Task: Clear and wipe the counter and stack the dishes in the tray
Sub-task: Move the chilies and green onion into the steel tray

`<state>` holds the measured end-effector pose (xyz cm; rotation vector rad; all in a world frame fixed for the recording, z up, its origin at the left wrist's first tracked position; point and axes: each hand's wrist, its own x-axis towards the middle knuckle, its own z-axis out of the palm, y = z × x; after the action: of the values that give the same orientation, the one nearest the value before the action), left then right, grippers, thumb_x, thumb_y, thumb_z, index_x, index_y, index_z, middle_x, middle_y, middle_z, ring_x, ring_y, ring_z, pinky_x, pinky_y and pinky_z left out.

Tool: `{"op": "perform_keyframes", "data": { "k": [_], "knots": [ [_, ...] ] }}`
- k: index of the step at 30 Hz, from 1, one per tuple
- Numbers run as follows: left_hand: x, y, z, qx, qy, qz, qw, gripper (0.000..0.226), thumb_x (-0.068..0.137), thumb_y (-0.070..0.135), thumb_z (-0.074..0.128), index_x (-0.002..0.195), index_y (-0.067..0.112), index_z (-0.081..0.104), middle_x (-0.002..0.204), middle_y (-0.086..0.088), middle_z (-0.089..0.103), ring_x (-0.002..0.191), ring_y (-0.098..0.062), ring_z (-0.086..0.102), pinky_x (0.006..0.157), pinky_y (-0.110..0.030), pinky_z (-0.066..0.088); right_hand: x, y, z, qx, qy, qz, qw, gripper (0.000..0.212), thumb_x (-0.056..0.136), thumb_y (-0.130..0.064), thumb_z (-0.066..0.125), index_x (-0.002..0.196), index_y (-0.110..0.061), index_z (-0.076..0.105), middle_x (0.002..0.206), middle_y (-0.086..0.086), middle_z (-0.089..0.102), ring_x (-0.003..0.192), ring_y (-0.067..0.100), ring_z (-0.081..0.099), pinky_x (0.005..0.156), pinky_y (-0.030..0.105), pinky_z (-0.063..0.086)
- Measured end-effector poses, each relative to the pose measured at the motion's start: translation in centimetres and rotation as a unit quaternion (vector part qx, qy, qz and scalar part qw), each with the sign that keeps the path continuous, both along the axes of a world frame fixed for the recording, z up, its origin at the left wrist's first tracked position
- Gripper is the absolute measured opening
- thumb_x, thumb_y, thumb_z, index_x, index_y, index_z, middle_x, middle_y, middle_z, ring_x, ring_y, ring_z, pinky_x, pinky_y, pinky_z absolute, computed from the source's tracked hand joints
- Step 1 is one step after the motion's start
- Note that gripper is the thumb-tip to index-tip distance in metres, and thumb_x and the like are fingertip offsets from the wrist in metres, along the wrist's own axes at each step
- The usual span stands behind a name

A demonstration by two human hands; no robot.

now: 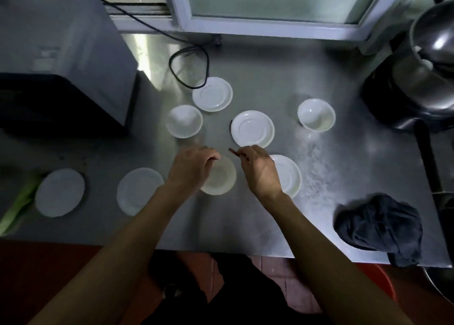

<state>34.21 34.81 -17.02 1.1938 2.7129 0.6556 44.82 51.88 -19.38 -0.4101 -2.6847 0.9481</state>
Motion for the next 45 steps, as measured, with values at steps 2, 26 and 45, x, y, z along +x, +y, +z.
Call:
{"op": "perform_keyframes", "data": {
  "k": [2, 26, 45],
  "knots": [
    [0.1, -3.2, 0.8, 0.003, 0.01, 0.022, 1.0, 0.023, 0.086, 0.025, 0.051, 0.088, 0.019, 0.073, 0.086, 0.0, 0.072, 0.077, -0.027, 0.065, 0.069, -0.04, 0.051, -0.6, -2.4, 0.8, -0.002, -0.006, 0.022, 1.0, 0.039, 0.095, -0.037, 0.037, 0.1, -0.012, 0.067, 0.094, 0.011, 0.066, 0.088, 0.03, 0.059, 0.074, 0.039, 0.05],
    [9.6, -49.5, 5.1, 0.023, 0.067, 0.333, 0.94, 0.016, 0.085, 0.012, 0.068, 0.097, 0.022, 0.073, 0.099, 0.003, 0.074, 0.091, -0.023, 0.066, 0.079, -0.04, 0.048, -2.3, -44.2, 8.7, 0.028, 0.109, 0.262, 0.958, 0.017, 0.088, 0.0, 0.064, 0.101, -0.007, 0.072, 0.098, 0.01, 0.07, 0.088, 0.03, 0.064, 0.073, 0.035, 0.049],
    [4.5, -67.7, 3.9, -0.043, 0.011, 0.47, 0.882, 0.019, 0.095, 0.019, 0.061, 0.109, 0.025, 0.071, 0.109, 0.007, 0.07, 0.103, -0.016, 0.061, 0.088, -0.037, 0.041, -15.4, -64.3, 4.6, -0.034, 0.067, 0.421, 0.904, 0.016, 0.087, -0.004, 0.064, 0.098, -0.012, 0.072, 0.094, 0.003, 0.067, 0.089, 0.022, 0.062, 0.079, 0.035, 0.05]
  ]
}}
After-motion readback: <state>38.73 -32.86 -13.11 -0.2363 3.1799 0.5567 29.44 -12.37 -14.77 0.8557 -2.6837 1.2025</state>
